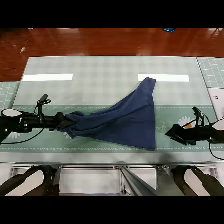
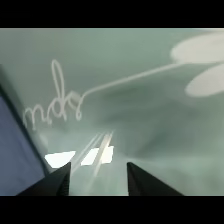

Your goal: Fold the shirts.

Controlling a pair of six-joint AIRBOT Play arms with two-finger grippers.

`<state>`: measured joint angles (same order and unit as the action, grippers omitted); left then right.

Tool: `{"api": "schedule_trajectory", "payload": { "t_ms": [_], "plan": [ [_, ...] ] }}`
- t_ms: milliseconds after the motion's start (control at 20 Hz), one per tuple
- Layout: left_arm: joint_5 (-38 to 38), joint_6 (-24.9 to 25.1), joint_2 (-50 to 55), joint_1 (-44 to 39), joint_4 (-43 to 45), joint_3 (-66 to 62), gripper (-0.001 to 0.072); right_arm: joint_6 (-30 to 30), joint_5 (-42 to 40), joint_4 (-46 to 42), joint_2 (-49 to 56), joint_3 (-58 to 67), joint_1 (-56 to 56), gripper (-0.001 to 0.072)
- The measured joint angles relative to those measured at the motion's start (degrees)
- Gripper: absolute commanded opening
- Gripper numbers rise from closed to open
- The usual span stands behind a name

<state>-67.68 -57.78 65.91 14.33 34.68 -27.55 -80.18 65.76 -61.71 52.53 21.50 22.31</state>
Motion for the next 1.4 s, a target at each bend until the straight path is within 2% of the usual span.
{"api": "schedule_trajectory", "payload": {
  "t_ms": [250,500,550,650,700,750,850,1000,1400],
  "plan": [
    [0.46,0.22,0.55,-0.66,-0.42,-0.22,0.0023,2.21,1.86,3.17,1.09,-1.44,-3.96,0.0405],
    [0.94,0.26,0.63,-0.74,-0.46,-0.37,0.0023,2.86,-3.17,10.95,7.48,-1.25,-13.99,0.0400],
    [1.14,0.24,0.63,-0.76,-0.61,-0.55,0.0022,2.99,-4.39,12.61,9.27,-0.66,-16.24,0.0347],
    [1.29,0.22,0.63,-0.76,-0.94,-1.29,0.0022,3.28,-6.91,14.03,13.16,1.53,-21.00,0.0072],
    [1.31,0.17,0.66,-0.76,-1.11,-1.92,0.0022,3.52,-8.26,14.53,14.93,3.26,-23.39,0.0027],
    [1.29,-0.17,0.66,-0.76,-1.29,-2.78,0.0022,4.07,-9.99,14.95,16.24,5.25,-25.49,0.0027],
    [0.39,-1.14,0.55,-0.76,-1.38,-5.95,0.0022,4.83,-11.43,13.92,17.79,10.86,-28.85,0.0027],
    [-2.82,-3.67,-0.48,-0.76,-1.62,-15.08,0.0022,4.48,-6.80,14.62,16.65,23.69,-30.93,0.0027],
    [-8.44,-15.28,-4.22,-0.76,-1.36,-57.48,0.0021,-3.37,2.10,2.43,11.89,72.39,-28.72,0.0027]
  ]
}}
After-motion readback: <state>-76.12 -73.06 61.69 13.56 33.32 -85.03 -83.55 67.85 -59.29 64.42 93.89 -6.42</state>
